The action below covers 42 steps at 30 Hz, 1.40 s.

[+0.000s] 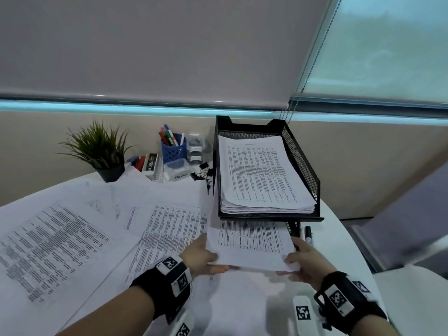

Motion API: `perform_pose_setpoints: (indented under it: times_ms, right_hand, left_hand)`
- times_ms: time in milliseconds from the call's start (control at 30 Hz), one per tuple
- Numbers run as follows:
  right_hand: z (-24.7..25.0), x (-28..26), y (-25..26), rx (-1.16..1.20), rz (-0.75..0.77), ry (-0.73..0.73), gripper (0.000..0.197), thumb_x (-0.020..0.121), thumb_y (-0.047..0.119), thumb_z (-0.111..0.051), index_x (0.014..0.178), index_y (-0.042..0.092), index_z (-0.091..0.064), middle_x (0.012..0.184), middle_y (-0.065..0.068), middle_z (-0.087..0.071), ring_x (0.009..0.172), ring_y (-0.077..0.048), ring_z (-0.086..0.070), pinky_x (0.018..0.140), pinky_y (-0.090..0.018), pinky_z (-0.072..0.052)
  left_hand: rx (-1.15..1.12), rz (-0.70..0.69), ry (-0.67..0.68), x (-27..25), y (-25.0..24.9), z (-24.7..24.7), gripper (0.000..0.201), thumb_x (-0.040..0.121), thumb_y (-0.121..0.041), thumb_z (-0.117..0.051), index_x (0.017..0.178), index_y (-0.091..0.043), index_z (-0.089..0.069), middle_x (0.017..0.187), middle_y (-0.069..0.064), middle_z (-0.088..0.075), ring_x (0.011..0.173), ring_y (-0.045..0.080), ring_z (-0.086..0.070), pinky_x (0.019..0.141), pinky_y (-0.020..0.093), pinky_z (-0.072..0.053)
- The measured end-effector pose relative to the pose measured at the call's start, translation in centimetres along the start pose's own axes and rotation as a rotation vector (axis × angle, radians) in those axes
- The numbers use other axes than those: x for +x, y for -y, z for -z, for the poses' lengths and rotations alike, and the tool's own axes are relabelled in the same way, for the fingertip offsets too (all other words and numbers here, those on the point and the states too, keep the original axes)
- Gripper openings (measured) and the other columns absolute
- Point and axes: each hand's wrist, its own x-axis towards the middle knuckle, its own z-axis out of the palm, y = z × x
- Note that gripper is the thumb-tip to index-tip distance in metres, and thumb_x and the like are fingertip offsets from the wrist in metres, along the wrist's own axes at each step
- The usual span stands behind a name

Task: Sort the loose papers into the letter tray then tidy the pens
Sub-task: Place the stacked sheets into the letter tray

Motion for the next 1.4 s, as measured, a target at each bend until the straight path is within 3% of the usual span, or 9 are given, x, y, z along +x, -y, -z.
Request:
perform_pose_setpoints:
  times_ms: [67,233,300,433,633,867,1167,1267,1400]
  right_hand:
    - [1.6,1.8,-0.7,0.092,-0.033,-0.031,0.031,0.088,-0.014,-0.045,0.112,0.004,-0.053,0.097,-0.015,-0.060,0.068,-0.033,-0.067,0.043,-0.023,-0.051]
    - [3.2,6.3,-1.9,0.132,0.008,-0.179,0.046,0.058,-0.022,-0.071,0.097,-0.006,-0.053,0.087,-0.014,-0.049,0.050,-0.021,-0.064,0.050,-0.025,-0.056]
    - [3.1,7.5,-2.3,0.113,0.044,-0.259,0.030,0.070,-0.027,-0.060,0.087,-0.004,-0.053,0.086,-0.011,-0.046,0.048,-0.014,-0.063,0.054,-0.022,-0.057]
    - [2.8,8.6,-3.4,-0.093,0.091,-0.416,0.034,0.073,-0.014,-0.060,0.103,0.002,-0.059,0.098,-0.014,-0.056,0.087,-0.029,-0.064,0.088,-0.042,-0.054]
    - [2.3,8.8,-3.1,-0.306,0.064,-0.501,0.023,0.076,0.003,-0.067,0.092,0.008,-0.051,0.088,-0.014,-0.062,0.053,-0.023,-0.061,0.059,-0.028,-0.048]
    - [1.0,7.5,-2.5,-0.414,0.158,-0.528,0.018,0.080,0.018,-0.069,0.082,0.010,-0.052,0.085,-0.007,-0.058,0.081,-0.025,-0.051,0.068,-0.029,-0.033]
    - [-9.1,3.6,-0.8,-0.369,0.233,-0.159,0.031,0.083,0.020,-0.066,0.061,0.013,-0.046,0.056,0.002,-0.053,0.051,-0.015,-0.050,0.048,-0.023,-0.039]
    - [-12.8,2.9,-0.7,-0.379,0.173,-0.047,0.022,0.081,0.025,-0.068,0.075,0.012,-0.051,0.074,-0.002,-0.059,0.062,-0.015,-0.053,0.055,-0.030,-0.049]
    - [-16.6,2.8,-1.4,-0.442,0.087,0.039,0.038,0.080,0.034,-0.070,0.107,0.017,-0.050,0.108,0.001,-0.050,0.087,-0.012,-0.052,0.074,-0.025,-0.048]
  left_hand:
    - [0.015,-0.012,-0.061,1.3,0.0,-1.1,0.041,0.085,0.015,-0.049,0.118,-0.009,-0.042,0.125,0.017,-0.052,0.089,0.038,-0.068,0.066,0.031,-0.060]
    - [0.065,-0.100,-0.370,3.7,-0.7,-2.1,0.029,0.078,0.010,-0.065,0.095,-0.006,-0.046,0.088,0.019,-0.062,0.058,0.026,-0.064,0.046,0.029,-0.056]
    - [0.152,-0.126,-0.454,4.2,-0.8,-2.1,0.028,0.075,0.007,-0.069,0.083,-0.010,-0.049,0.076,0.012,-0.061,0.058,0.025,-0.064,0.049,0.028,-0.057]
    - [0.326,-0.171,-0.538,4.7,-0.4,-2.1,0.029,0.071,0.002,-0.070,0.077,-0.017,-0.049,0.076,0.011,-0.065,0.074,0.033,-0.069,0.069,0.044,-0.059]
    - [0.740,-0.154,-0.592,4.5,-1.1,-2.0,0.027,0.077,-0.020,-0.070,0.068,-0.023,-0.045,0.068,-0.001,-0.061,0.063,0.020,-0.061,0.059,0.029,-0.052]
    - [0.753,-0.225,-0.487,2.6,-0.7,-0.4,0.017,0.081,-0.036,-0.067,0.068,-0.029,-0.059,0.063,-0.013,-0.057,0.070,0.011,-0.057,0.057,0.018,-0.040]
    - [0.703,-0.329,-0.652,-2.8,-0.1,7.8,0.008,0.079,-0.019,-0.069,0.086,-0.022,-0.065,0.099,0.002,-0.067,0.096,0.019,-0.062,0.087,0.029,-0.048]
    - [0.824,-0.275,-0.781,-4.4,0.1,11.6,0.039,0.074,-0.026,-0.072,0.110,-0.015,-0.064,0.115,0.009,-0.061,0.107,0.024,-0.057,0.092,0.031,-0.045]
    - [1.054,-0.076,-0.807,-6.2,0.5,16.2,0.094,0.066,-0.064,-0.066,0.141,-0.020,-0.031,0.146,0.008,-0.034,0.135,0.026,-0.028,0.109,0.042,-0.031]
